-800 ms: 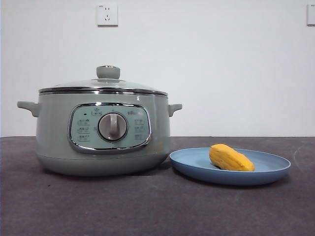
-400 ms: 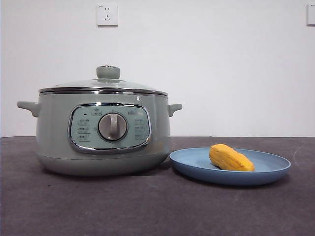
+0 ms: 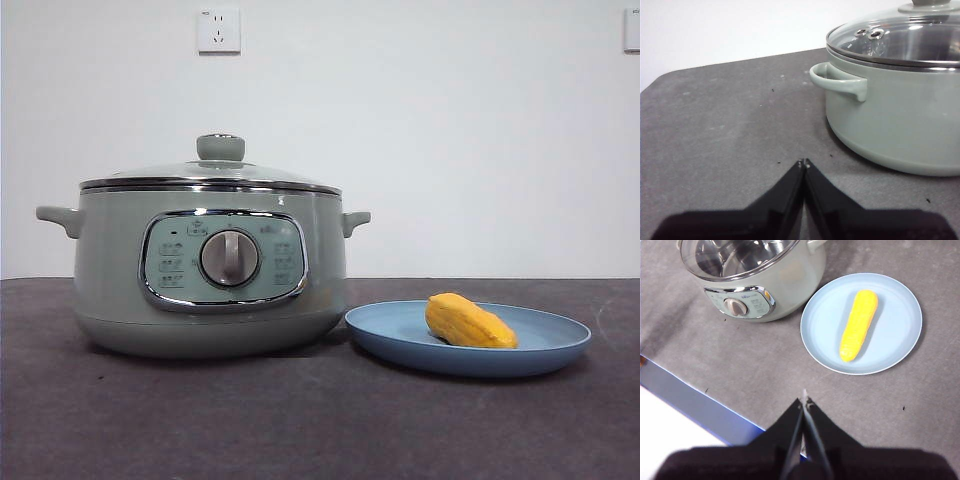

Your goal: Take the corn out from the steamer,put the corn on the plate,close the lid

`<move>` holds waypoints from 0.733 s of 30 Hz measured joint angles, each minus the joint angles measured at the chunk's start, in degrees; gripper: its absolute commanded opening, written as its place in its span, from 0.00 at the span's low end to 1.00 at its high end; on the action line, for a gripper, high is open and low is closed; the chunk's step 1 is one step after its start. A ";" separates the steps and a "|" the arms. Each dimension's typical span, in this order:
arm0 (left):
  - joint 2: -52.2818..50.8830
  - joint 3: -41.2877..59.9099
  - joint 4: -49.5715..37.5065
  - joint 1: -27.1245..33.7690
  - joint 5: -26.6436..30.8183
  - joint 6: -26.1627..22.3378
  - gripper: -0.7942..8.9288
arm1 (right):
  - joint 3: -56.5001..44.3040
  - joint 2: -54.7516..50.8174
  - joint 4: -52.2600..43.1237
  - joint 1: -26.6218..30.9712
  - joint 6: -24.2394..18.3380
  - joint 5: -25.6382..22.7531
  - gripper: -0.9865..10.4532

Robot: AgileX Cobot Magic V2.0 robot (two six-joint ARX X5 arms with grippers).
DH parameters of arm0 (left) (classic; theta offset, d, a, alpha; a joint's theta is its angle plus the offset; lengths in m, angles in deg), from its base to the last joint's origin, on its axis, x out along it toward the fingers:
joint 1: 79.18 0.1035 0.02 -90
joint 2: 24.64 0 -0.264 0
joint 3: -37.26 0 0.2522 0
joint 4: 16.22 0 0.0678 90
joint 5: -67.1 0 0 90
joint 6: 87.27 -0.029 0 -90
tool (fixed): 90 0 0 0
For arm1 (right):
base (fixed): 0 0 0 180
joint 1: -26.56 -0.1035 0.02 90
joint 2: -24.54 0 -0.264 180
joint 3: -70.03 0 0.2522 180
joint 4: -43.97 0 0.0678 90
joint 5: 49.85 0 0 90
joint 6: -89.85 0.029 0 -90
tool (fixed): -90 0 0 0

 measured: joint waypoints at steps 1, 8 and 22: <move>0.00 0.00 0.00 0.00 0.00 0.44 0.08 | 0.00 0.00 0.00 0.00 0.00 0.00 0.09; 0.00 0.00 -0.04 0.00 0.00 1.66 0.08 | 0.00 0.00 0.00 0.00 0.00 0.00 0.09; 0.00 0.00 -0.04 0.00 0.00 1.84 0.08 | 0.00 0.00 0.00 0.00 0.00 0.00 0.09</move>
